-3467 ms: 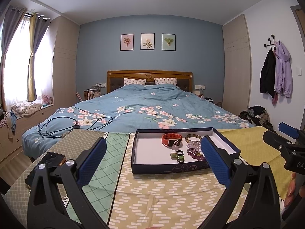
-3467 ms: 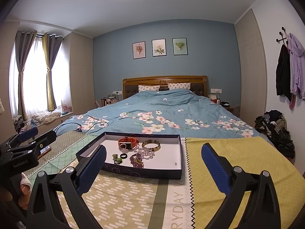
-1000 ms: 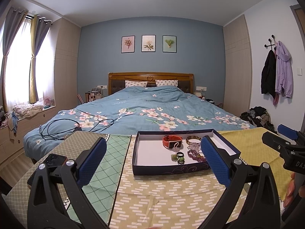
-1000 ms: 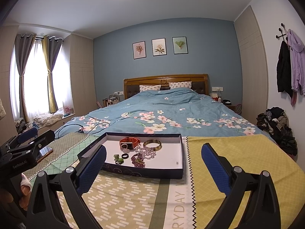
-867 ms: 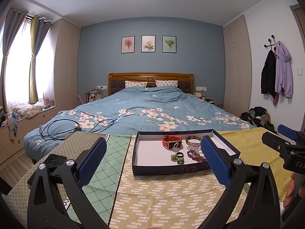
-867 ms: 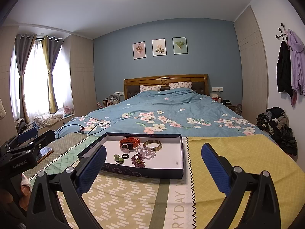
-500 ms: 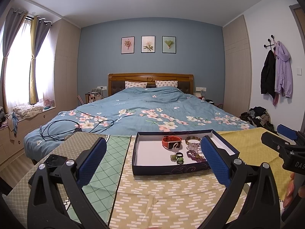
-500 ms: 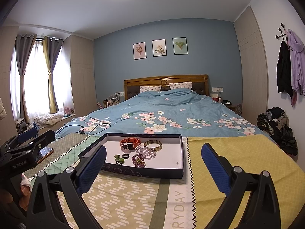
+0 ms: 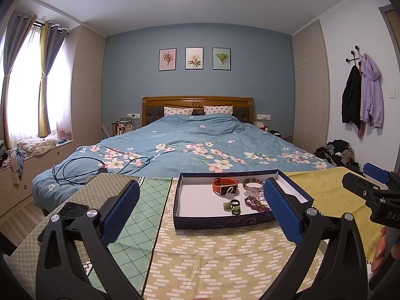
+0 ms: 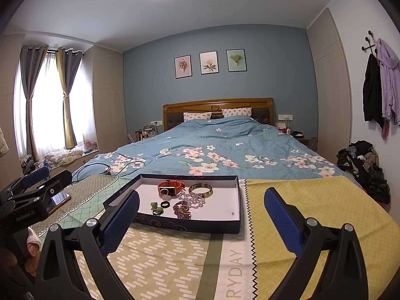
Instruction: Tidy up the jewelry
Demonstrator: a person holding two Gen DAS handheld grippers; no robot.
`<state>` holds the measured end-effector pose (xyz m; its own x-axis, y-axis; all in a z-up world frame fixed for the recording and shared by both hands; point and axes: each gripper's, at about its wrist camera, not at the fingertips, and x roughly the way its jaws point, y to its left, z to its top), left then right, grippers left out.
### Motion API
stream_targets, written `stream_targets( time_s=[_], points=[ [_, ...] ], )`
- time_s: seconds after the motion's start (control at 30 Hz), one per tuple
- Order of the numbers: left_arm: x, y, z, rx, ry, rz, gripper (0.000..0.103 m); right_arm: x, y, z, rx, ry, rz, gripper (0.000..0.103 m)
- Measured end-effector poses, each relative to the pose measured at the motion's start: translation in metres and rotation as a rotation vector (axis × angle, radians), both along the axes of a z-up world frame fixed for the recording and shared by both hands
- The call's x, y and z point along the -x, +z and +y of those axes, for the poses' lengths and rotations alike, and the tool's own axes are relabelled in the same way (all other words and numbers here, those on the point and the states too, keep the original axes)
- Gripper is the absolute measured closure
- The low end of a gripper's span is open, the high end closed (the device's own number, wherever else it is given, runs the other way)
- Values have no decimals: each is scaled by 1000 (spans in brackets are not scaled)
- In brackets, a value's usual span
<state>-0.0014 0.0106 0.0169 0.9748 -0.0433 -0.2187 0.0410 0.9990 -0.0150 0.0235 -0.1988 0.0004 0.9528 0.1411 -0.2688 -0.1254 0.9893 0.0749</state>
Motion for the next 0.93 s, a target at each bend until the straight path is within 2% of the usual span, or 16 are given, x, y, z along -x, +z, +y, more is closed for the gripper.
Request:
stream_targets(
  time_s=[0.5, 0.73, 0.8, 0.87, 0.93],
  points=[
    [2, -2, 1, -3, 2, 5, 6, 2, -1, 0, -4, 3, 10, 7],
    [-10, -8, 3, -7, -3, 61, 6, -4, -2, -5, 13, 18, 47, 7],
    [-18, -12, 5, -9, -4, 99, 6, -14, -3, -12, 29, 19, 95, 7],
    [-31, -17, 11, -23, 5, 159, 6, -31, -8, -23, 84, -8, 181, 7],
    [-45, -25, 20, -45, 34, 226, 6, -57, -21, -43, 143, -29, 329, 7]
  ],
)
